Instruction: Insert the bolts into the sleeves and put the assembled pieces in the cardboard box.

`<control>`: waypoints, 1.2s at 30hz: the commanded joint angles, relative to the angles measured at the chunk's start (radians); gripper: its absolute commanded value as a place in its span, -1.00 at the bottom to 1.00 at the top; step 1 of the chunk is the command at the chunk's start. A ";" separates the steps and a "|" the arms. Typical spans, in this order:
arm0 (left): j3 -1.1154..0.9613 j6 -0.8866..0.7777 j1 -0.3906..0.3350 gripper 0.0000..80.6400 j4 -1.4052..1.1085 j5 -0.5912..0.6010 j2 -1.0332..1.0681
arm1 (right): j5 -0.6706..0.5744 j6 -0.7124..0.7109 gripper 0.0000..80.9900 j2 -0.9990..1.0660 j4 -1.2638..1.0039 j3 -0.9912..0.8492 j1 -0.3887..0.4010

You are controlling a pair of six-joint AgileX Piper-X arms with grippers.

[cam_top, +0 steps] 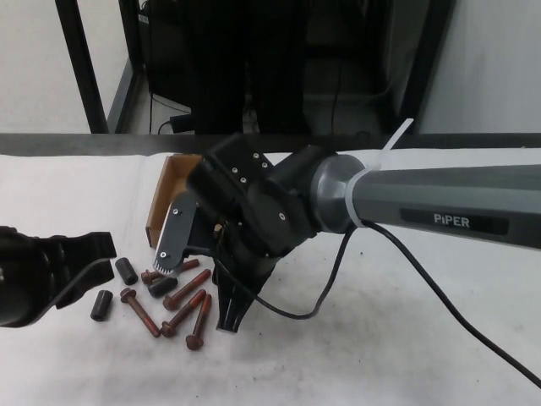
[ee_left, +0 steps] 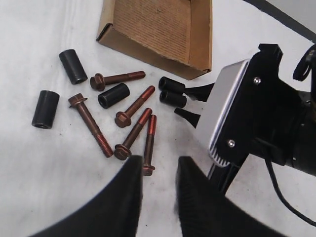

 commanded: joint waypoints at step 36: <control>-0.010 0.001 0.002 -0.40 -0.041 0.000 -0.012 | -0.061 -0.047 -0.30 0.060 -0.035 -0.008 -0.009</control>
